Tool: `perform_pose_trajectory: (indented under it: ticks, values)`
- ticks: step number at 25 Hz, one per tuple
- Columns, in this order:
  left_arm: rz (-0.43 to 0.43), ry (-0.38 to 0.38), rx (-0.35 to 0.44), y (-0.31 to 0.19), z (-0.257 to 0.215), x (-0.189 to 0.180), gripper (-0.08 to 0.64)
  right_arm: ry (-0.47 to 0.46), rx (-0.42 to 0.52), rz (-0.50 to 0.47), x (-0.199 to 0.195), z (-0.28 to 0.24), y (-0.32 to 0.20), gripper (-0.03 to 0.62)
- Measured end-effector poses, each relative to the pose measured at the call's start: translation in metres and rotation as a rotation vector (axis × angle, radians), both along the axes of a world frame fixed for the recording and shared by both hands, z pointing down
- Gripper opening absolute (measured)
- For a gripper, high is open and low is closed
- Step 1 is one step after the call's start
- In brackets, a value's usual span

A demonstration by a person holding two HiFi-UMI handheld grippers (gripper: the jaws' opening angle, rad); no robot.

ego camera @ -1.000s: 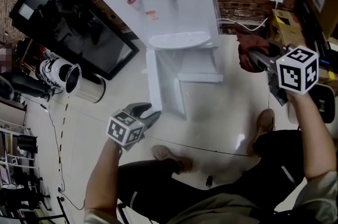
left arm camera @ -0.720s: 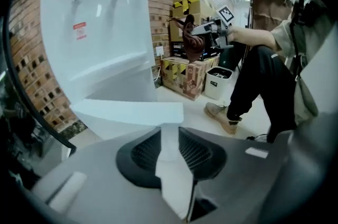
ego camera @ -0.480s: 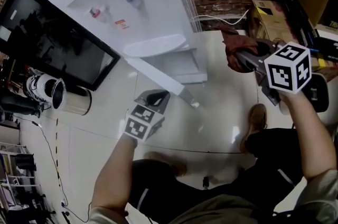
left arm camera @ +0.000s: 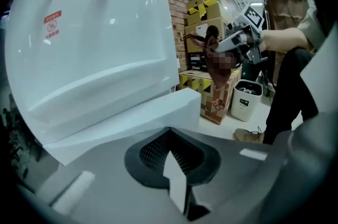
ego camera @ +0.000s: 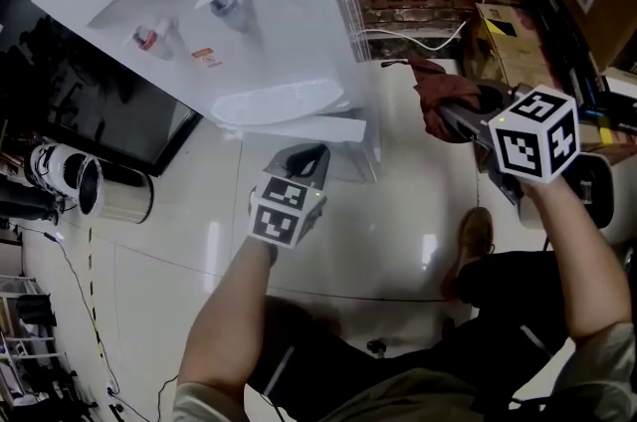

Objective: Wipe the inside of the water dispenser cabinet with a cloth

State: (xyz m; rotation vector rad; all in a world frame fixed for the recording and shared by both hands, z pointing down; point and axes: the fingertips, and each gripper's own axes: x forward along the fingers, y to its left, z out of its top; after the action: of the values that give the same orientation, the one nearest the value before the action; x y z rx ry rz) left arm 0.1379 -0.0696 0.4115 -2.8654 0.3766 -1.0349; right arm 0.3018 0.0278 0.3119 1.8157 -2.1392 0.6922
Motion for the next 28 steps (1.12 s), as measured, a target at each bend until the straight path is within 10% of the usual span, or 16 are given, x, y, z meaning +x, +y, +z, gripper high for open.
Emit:
perform_pose_trajectory:
  ticks: [13,28]
  values:
    - [-0.145,0.049,-0.009,-0.041,0.015,0.021,0.0,0.012,-0.094,-0.069,0.011,0.04,-0.012,0.101]
    - [-0.074,0.237,-0.094,0.059,-0.034,0.077,0.0,0.035,-0.293,-0.137,0.02,0.163,0.008,0.101]
